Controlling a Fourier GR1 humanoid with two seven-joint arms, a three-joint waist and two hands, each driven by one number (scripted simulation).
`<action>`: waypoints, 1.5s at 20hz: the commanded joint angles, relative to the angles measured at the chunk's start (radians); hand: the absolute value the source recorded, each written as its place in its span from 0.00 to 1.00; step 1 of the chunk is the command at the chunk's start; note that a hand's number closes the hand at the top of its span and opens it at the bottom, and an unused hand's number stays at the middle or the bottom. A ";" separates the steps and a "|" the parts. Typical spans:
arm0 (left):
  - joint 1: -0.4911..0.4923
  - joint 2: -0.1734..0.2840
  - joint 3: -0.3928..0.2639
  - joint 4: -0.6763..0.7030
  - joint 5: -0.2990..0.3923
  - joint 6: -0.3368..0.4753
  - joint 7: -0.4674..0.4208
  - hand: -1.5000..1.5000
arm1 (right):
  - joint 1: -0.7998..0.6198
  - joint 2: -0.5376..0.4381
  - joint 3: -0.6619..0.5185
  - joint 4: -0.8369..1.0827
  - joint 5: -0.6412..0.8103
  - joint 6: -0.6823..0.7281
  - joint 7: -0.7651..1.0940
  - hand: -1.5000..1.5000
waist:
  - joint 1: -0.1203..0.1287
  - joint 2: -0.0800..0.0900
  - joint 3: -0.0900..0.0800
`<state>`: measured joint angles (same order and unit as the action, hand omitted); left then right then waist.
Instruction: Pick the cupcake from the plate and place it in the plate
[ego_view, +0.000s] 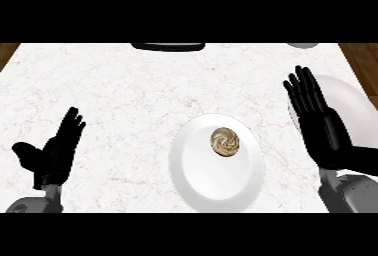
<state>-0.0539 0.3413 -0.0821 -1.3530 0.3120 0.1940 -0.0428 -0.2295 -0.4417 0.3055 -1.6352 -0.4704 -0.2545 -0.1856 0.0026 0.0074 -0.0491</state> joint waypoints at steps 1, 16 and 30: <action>0.017 -0.052 -0.012 0.043 0.000 0.008 -0.019 0.50 | -0.045 -0.022 -0.034 0.004 0.061 -0.099 0.071 1.00 | -0.005 -0.007 0.047; 0.038 -0.099 -0.138 0.004 -0.028 0.003 0.161 0.50 | 0.357 -0.015 -0.047 -0.132 0.610 -0.965 0.230 0.00 | -0.049 -0.014 0.045; 0.064 -0.105 -0.161 -0.033 -0.044 -0.013 0.181 0.50 | 0.497 -0.241 0.133 -0.332 0.959 -0.536 0.921 0.00 | 0.008 -0.002 0.036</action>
<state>-0.0176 0.2691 -0.2057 -1.4034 0.2659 0.1923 0.1268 0.2708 -0.6396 0.4025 -1.9069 0.4063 -0.8996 0.5531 -0.0022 -0.0001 -0.0066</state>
